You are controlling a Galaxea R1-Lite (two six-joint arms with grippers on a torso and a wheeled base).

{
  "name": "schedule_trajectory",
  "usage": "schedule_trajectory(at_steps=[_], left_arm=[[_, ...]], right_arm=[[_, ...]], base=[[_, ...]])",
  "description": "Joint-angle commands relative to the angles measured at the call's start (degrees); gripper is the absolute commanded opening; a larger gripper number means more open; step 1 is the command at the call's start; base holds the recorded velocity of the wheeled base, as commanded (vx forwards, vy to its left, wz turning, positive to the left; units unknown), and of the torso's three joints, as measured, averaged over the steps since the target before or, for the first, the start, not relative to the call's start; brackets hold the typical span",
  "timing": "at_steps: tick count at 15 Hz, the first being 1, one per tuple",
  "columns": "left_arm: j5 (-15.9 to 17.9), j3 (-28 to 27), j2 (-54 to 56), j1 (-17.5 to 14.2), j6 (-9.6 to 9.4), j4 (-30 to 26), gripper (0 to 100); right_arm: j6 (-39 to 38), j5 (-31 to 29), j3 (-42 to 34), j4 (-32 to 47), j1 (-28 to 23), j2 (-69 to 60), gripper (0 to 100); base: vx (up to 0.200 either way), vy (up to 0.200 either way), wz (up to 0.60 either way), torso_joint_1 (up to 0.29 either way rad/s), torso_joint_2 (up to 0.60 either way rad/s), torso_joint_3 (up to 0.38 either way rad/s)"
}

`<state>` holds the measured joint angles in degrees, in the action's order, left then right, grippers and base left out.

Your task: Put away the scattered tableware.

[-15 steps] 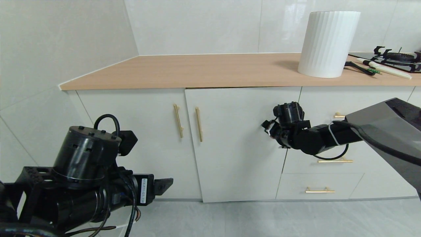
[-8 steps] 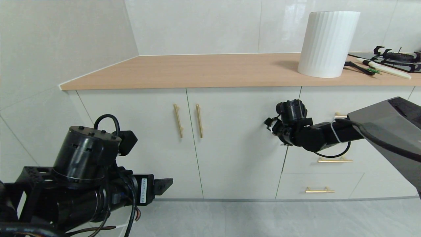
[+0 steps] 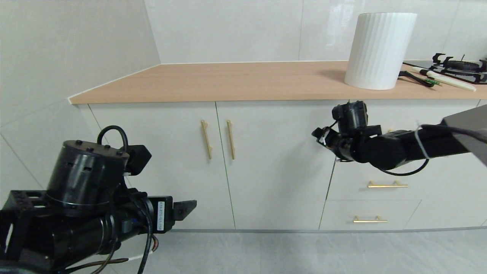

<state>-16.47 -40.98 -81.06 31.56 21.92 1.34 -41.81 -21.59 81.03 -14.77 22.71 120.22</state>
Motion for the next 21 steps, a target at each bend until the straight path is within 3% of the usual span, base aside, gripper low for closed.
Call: schedule_trajectory(at_steps=[1,5,7,8,12,14,17,20,21], left_arm=[[-0.41,-0.24,4.68,-0.27,-0.21,-0.73,100],[-6.03,1.17,19.09,-0.36,-0.82,-6.61,100],[-6.38,3.37,26.21,-1.24,-0.82,-9.51,100],[-6.47,5.30,34.65,-3.61,-0.91,-14.52,100],[-6.21,6.18,51.70,-10.38,-1.00,-30.26,100],[-6.21,7.50,58.20,-13.46,-1.00,-33.60,100],[-6.12,12.42,67.08,-19.34,-3.64,-35.27,100],[-6.12,17.43,74.29,-24.00,-8.82,-35.27,100],[-6.12,17.43,74.29,-24.00,-8.82,-35.27,100]], right_arm=[[6.83,-0.47,-13.71,0.19,-0.74,-22.58,100],[25.99,-0.47,-39.28,0.10,-2.41,-57.91,100],[31.27,0.14,-43.94,0.36,-6.63,-67.93,100],[34.78,0.41,-47.37,1.06,-9.26,-77.16,100],[40.67,0.14,-58.44,7.30,-14.10,-95.09,100],[42.25,0.06,-63.28,7.39,-16.91,-102.47,100],[47.88,0.14,-68.46,9.15,-19.11,-113.98,100],[48.23,-1.79,-71.45,8.80,-21.66,-117.50,100],[48.23,-1.79,-71.45,8.80,-21.66,-117.50,100]], base=[[0.000,0.000,0.00,0.000,0.00,0.000],[0.000,0.000,0.00,0.000,0.00,0.000],[0.000,0.000,0.00,0.000,0.00,0.000],[0.000,0.000,0.00,0.000,0.00,0.000],[0.000,0.000,0.00,0.000,0.00,0.000],[0.000,0.000,0.00,0.000,0.00,0.000],[0.000,0.000,0.00,0.000,0.00,0.000],[0.000,0.000,0.00,0.000,0.00,0.000],[0.000,0.000,0.00,0.000,0.00,0.000]])
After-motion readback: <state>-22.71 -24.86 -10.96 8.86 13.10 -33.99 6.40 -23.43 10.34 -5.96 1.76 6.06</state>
